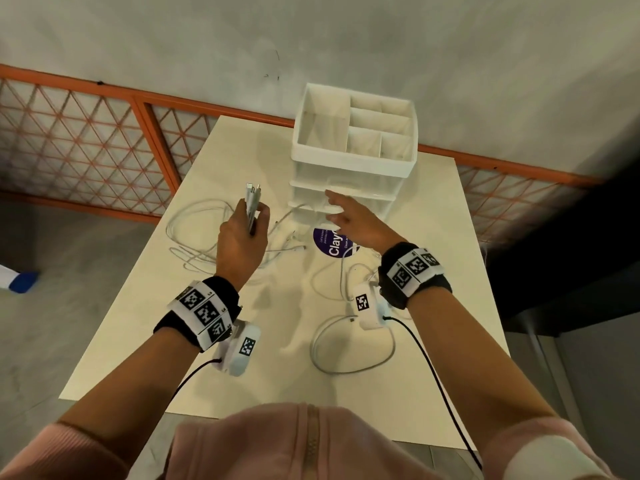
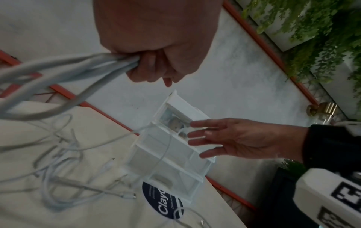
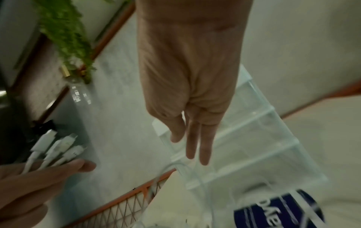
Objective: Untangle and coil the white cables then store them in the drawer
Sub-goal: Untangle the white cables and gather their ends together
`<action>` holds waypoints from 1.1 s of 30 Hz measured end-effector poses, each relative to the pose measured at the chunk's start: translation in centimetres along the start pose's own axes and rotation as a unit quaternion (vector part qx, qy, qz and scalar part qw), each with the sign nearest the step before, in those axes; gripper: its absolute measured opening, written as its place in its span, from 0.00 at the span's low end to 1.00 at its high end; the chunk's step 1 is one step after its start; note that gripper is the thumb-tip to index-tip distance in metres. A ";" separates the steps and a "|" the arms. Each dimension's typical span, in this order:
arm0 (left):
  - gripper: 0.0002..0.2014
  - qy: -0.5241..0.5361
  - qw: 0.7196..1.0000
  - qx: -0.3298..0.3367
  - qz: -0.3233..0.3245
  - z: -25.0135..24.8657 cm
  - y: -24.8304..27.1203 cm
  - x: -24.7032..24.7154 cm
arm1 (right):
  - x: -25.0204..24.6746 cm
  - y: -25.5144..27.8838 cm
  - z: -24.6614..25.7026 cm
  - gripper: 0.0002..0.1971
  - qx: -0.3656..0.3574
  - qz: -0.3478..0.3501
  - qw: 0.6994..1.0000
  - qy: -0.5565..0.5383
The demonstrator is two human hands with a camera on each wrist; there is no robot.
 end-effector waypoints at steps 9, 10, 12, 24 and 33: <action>0.12 0.023 0.995 -0.014 0.098 1.7 2.5 3.3 | 3.2 8.0 -16.8 0.14 0.280 0.033 0.945 0.164; 0.11 0.027 0.993 -0.017 0.111 1.9 2.8 3.9 | 4.0 8.8 -17.8 0.15 0.299 0.021 0.945 0.128; 0.10 0.031 0.990 -0.023 0.136 2.0 3.2 5.1 | 5.1 9.3 -18.7 0.19 0.300 -0.026 0.952 0.059; 0.09 0.041 0.975 -0.030 0.218 1.5 3.5 8.0 | 0.2 7.2 -15.9 0.09 0.214 -0.122 0.965 0.090; 0.03 0.133 0.953 -0.049 0.269 -2.1 2.5 10.1 | -6.5 5.8 1.4 0.08 -0.077 0.069 0.994 -0.027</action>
Point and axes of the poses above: each hand's wrist, its own y-axis away from the middle knuckle, its own x-axis out of the palm, z = x × y, the point moved 9 cm from there along -y, towards the middle knuckle, and after that the axes turned 14 degrees about y, right-handed, at the moved point
